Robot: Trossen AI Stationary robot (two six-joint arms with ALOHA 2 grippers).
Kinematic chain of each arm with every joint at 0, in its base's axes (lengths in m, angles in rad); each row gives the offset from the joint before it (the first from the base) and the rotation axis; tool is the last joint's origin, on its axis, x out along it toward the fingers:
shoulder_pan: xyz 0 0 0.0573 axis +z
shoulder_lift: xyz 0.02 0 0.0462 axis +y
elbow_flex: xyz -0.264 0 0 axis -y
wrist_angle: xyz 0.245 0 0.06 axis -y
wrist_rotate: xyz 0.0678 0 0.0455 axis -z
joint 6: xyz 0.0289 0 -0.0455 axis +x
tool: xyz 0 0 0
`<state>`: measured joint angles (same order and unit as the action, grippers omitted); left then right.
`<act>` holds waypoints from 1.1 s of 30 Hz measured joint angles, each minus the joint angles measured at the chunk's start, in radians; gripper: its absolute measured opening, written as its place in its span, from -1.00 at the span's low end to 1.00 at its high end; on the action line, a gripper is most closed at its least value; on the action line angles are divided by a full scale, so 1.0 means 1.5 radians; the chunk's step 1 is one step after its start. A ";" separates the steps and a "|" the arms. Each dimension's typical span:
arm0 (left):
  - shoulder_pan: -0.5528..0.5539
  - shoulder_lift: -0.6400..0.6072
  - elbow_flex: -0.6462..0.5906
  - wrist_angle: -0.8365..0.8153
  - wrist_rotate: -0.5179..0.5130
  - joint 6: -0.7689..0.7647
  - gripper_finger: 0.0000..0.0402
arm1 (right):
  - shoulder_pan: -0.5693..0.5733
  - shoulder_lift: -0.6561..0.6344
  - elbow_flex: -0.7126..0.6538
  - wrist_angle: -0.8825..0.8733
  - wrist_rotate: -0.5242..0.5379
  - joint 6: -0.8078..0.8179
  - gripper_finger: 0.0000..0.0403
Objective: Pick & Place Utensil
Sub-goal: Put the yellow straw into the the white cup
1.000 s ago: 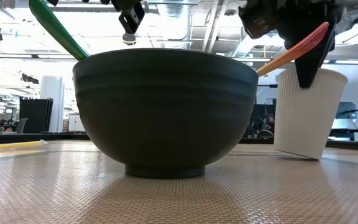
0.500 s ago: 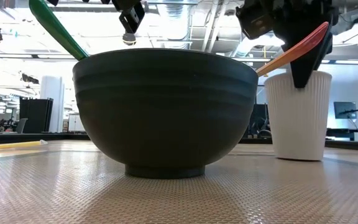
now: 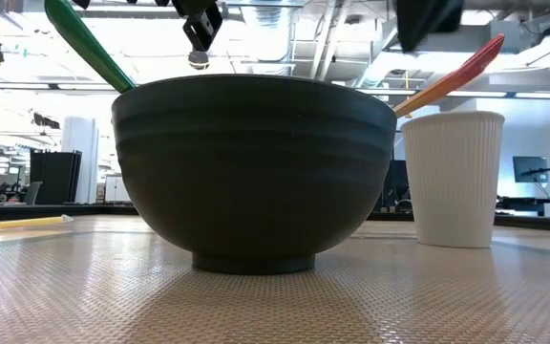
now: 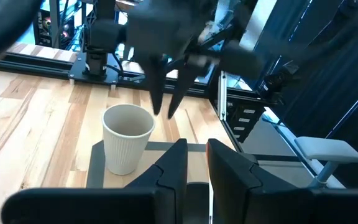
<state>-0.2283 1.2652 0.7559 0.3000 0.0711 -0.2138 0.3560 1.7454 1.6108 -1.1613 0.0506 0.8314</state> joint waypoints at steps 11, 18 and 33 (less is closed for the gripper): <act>0.000 0.000 0.000 -0.005 0.000 -0.003 -0.68 | 0.022 -0.050 0.110 -0.089 0.091 -0.235 -0.64; 0.000 -0.072 -0.001 -0.178 -0.055 -0.053 -0.71 | 0.055 -0.190 0.028 -0.090 0.299 -0.259 -0.65; 0.033 -0.169 -0.001 -0.567 -0.290 -0.220 -0.68 | 0.019 -0.461 -0.562 0.591 0.243 -0.372 -0.71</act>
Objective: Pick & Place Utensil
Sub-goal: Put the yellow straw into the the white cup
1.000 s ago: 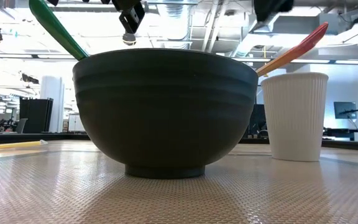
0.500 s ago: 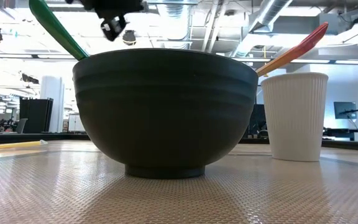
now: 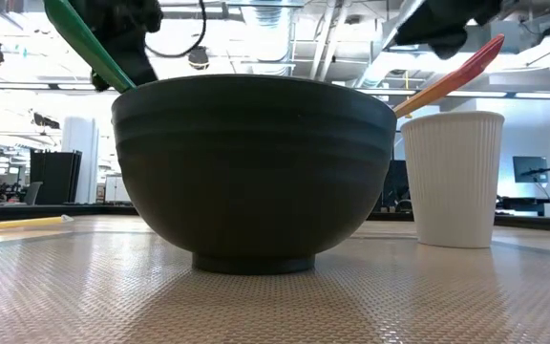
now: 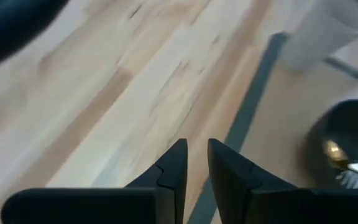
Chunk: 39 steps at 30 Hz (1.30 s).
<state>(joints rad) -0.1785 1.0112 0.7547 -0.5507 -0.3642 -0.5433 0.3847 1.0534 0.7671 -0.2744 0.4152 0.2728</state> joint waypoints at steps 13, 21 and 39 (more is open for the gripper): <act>0.007 0.092 -0.027 -0.165 -0.006 -0.204 -0.78 | -0.055 -0.004 -0.035 0.139 0.001 -0.061 -0.71; 0.010 0.104 -0.111 -0.169 -0.006 -0.290 -0.79 | -0.072 0.017 -0.035 0.136 0.001 0.045 -0.71; 0.006 0.103 -0.167 -0.164 0.071 -0.325 -0.67 | -0.091 0.071 -0.035 0.138 -0.018 0.052 -0.71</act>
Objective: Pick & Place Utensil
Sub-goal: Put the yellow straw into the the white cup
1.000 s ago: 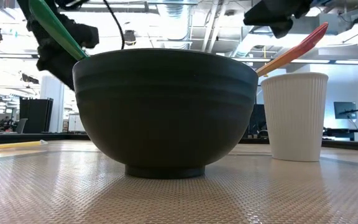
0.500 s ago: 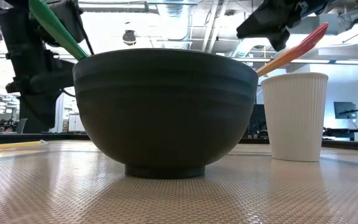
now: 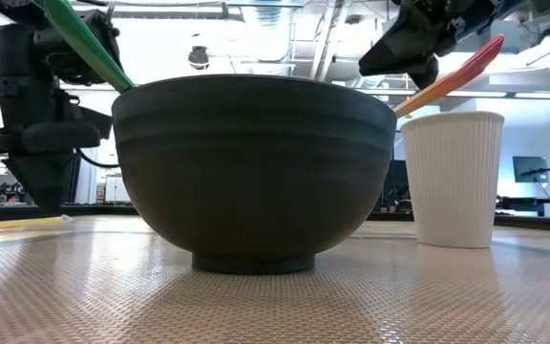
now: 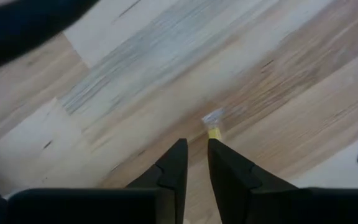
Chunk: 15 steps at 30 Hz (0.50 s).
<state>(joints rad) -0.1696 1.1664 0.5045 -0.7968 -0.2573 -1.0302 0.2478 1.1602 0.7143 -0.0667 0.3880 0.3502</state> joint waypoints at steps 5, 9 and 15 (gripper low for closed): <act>0.000 0.000 -0.009 0.006 0.005 0.000 -0.59 | 0.005 -0.001 0.000 0.000 -0.004 0.000 -0.71; 0.000 0.000 -0.010 0.018 0.032 0.000 -0.53 | 0.005 -0.001 0.000 0.000 -0.004 0.002 -0.71; 0.000 0.000 -0.010 0.038 0.032 0.000 -0.49 | 0.005 -0.001 0.000 0.000 -0.004 0.002 -0.71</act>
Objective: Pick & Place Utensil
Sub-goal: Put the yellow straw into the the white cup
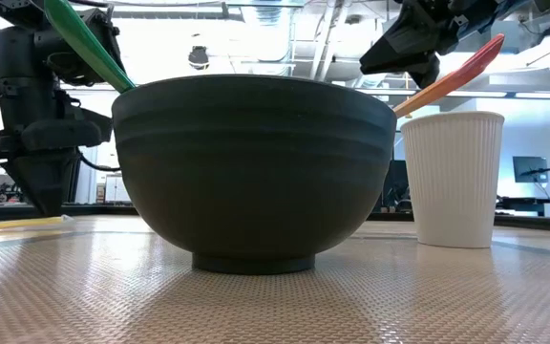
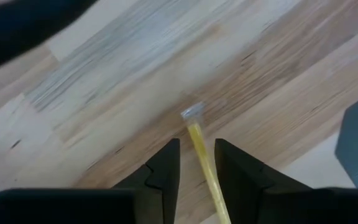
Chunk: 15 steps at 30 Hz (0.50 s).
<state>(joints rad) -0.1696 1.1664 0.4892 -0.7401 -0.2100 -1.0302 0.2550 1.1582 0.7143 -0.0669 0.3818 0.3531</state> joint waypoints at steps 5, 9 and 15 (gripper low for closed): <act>0.000 0.000 0.000 0.005 0.000 0.000 -0.49 | 0.000 0.000 0.000 0.000 0.000 0.000 -0.71; 0.000 0.000 0.000 0.006 -0.003 0.000 -0.49 | 0.000 0.000 0.000 0.000 0.000 0.000 -0.71; 0.000 0.000 -0.036 0.074 -0.004 0.000 -0.49 | 0.000 0.000 0.000 0.000 0.000 0.000 -0.71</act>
<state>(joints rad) -0.1694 1.1662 0.4359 -0.6297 -0.2165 -1.0302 0.2550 1.1581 0.7145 -0.0667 0.3820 0.3528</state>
